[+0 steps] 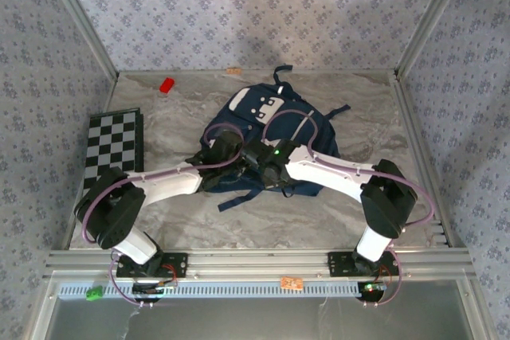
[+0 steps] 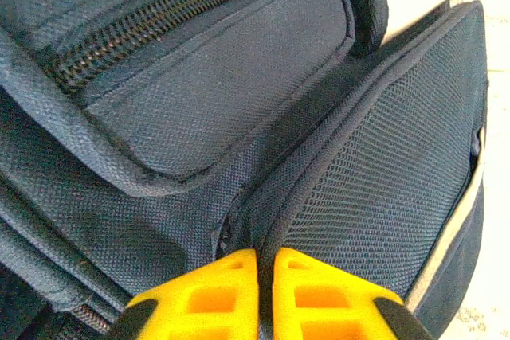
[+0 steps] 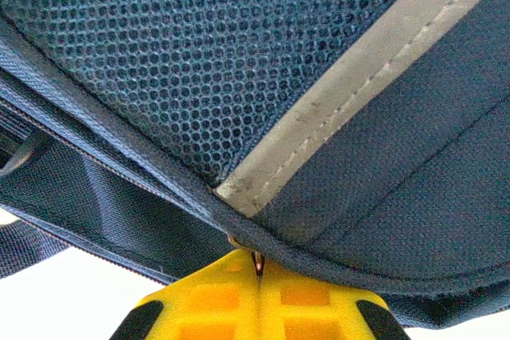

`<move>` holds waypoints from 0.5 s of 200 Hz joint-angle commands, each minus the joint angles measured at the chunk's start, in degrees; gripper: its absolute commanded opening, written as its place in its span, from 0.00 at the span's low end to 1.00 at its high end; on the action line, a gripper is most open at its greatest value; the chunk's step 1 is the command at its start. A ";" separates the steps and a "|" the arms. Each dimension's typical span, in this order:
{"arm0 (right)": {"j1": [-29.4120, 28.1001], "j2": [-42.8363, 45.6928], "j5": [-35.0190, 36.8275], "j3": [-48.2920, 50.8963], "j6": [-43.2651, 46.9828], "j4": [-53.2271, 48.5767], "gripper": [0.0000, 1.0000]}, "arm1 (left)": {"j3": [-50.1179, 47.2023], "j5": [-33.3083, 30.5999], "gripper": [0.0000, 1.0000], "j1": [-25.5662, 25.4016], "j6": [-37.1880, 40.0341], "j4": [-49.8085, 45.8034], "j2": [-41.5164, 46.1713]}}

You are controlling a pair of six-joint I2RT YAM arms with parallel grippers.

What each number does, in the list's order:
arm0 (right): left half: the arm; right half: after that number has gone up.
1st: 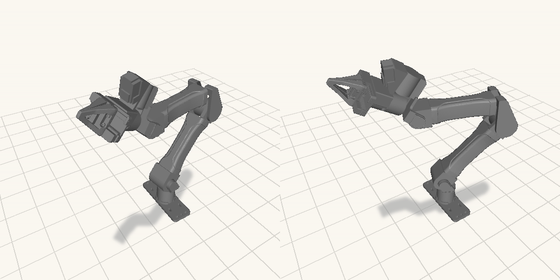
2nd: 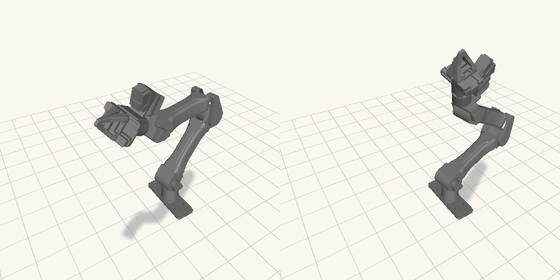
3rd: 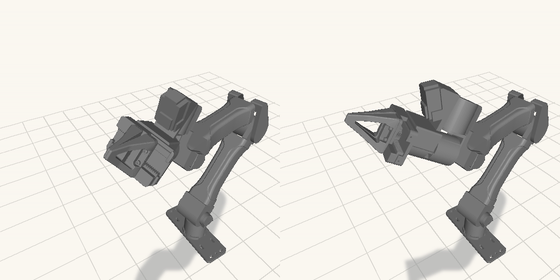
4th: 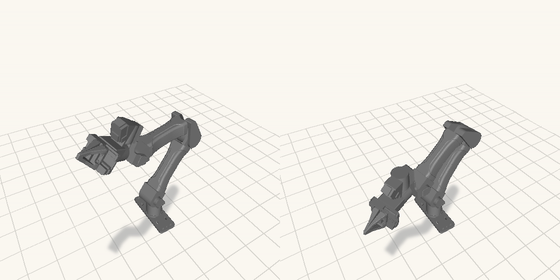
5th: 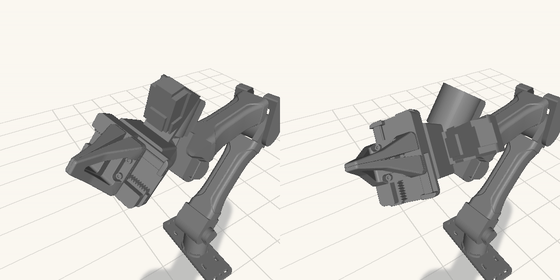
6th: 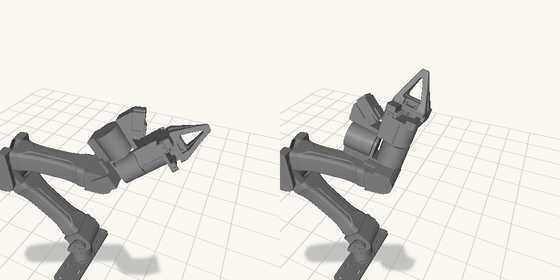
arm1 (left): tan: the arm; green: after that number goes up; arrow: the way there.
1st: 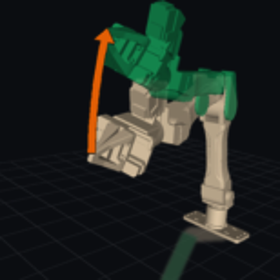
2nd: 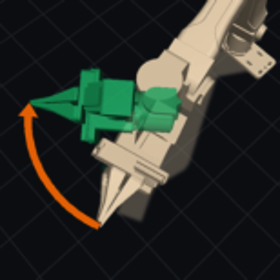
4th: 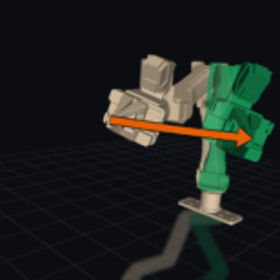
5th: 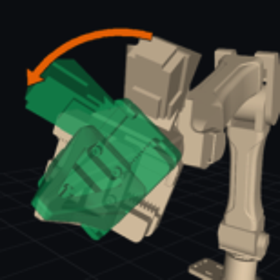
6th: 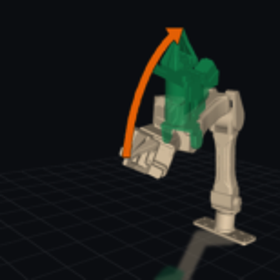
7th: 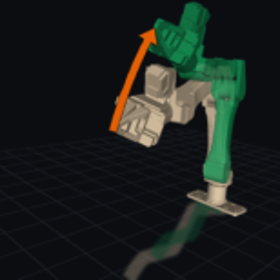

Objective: Pack the student bag

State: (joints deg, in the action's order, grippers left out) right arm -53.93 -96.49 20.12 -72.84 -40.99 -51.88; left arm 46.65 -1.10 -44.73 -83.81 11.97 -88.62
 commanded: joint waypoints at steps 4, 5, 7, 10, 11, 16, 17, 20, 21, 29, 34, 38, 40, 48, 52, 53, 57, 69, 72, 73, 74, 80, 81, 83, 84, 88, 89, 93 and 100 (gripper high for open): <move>-0.22 2.87 1.67 -0.09 0.66 -4.34 0.00 | 1.78 -5.03 0.00 1.64 2.89 -3.60 1.24; -0.22 2.92 1.67 -0.10 0.61 -4.58 0.00 | 1.78 -4.99 0.00 1.74 3.01 -3.65 1.34; -0.23 2.94 1.68 -0.11 0.64 -4.91 0.00 | 1.77 -4.97 0.00 1.95 3.27 -3.80 1.34; -0.21 3.03 1.68 -0.01 0.65 -5.34 0.00 | 1.73 -4.96 0.00 2.19 3.66 -4.17 1.62; -0.21 3.09 1.72 0.03 0.65 -5.43 0.00 | 1.75 -4.96 0.00 2.28 3.83 -4.29 1.70; -0.12 3.34 1.81 0.16 0.58 -6.26 0.00 | 1.82 -5.05 0.00 2.79 4.53 -4.96 2.01; -0.12 3.37 1.83 0.20 0.57 -6.42 0.00 | 1.84 -5.05 0.00 2.89 4.66 -5.08 2.07; -0.04 3.51 1.84 0.20 0.58 -6.80 0.00 | 1.88 -5.03 0.00 3.24 5.37 -5.43 2.23; -0.08 3.59 1.85 0.27 0.61 -6.91 0.00 | 1.92 -4.95 0.00 3.38 5.70 -5.53 2.22; -0.03 4.24 1.85 0.58 0.85 -7.60 0.00 | 2.53 -4.16 0.00 4.44 7.86 -6.54 2.40; 0.02 4.74 1.54 0.78 1.25 -7.75 0.00 | 3.14 -3.23 0.00 5.30 9.72 -7.07 2.32; 0.06 5.29 0.83 1.04 1.96 -7.65 0.00 | 3.64 -2.11 0.00 6.12 11.56 -7.29 2.27; 0.12 5.51 -0.01 1.21 2.74 -7.41 0.00 | 3.89 -1.44 0.00 6.62 12.46 -7.46 2.17; 0.73 6.55 -3.45 1.91 4.49 -6.63 0.00 | 5.18 1.03 0.00 8.44 14.92 -9.09 2.12; 1.22 7.17 -4.14 2.18 4.52 -6.92 0.00 | 5.68 2.01 0.00 9.17 15.87 -9.73 2.07; 1.39 7.31 -4.17 2.22 4.52 -6.97 0.00 | 5.79 2.30 0.00 9.46 16.13 -9.79 2.10; 1.79 7.84 -4.16 2.45 4.47 -7.38 0.00 | 6.09 3.22 0.00 10.21 17.27 -9.76 2.11; 2.60 9.17 -3.57 3.26 7.77 -7.62 0.00 | 6.78 5.13 0.00 11.78 20.11 -10.10 2.12; 2.66 9.27 -3.40 3.38 8.23 -7.50 0.00 | 6.97 5.35 0.00 12.08 20.58 -10.20 2.19; 2.72 9.33 -3.32 3.39 8.35 -7.43 0.00 | 7.01 5.38 0.00 12.19 20.77 -10.20 2.21; 2.75 9.40 -3.28 3.44 8.50 -7.40 0.00 | 7.07 5.48 0.00 12.24 20.96 -10.25 2.21; 2.71 9.40 -3.01 3.43 9.43 -6.64 0.00 | 7.42 6.28 0.00 12.78 22.11 -10.19 2.07; 2.70 9.40 -3.00 3.42 9.65 -6.43 0.00 | 7.54 6.38 0.00 12.85 22.28 -10.24 2.06; 2.69 9.30 -2.98 3.41 9.91 -5.94 0.00 | 7.70 6.62 0.00 13.01 22.59 -10.28 2.12; 2.69 9.30 -2.98 3.41 10.11 -5.82 0.00 | 7.77 6.81 0.00 13.05 22.84 -10.38 2.12; 2.55 9.05 -3.34 3.48 11.05 -4.62 0.00 | 8.23 7.28 0.00 13.32 23.37 -10.74 1.99; 2.49 9.00 -3.51 3.49 11.21 -4.37 0.00 | 8.34 7.31 0.00 13.34 23.49 -10.82 2.02; 2.35 8.62 -3.99 3.49 11.63 -3.39 0.00 | 8.67 7.86 0.00 13.56 23.76 -11.18 1.98; 2.18 7.67 -4.71 3.37 12.10 -2.14 0.00 | 8.98 8.32 0.00 13.79 23.95 -11.44 2.04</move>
State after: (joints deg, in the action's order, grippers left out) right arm -51.48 -87.94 17.32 -70.89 -33.85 -52.34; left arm 52.34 8.45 -33.93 -66.26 2.28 -88.25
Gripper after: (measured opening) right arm 0.051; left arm 0.045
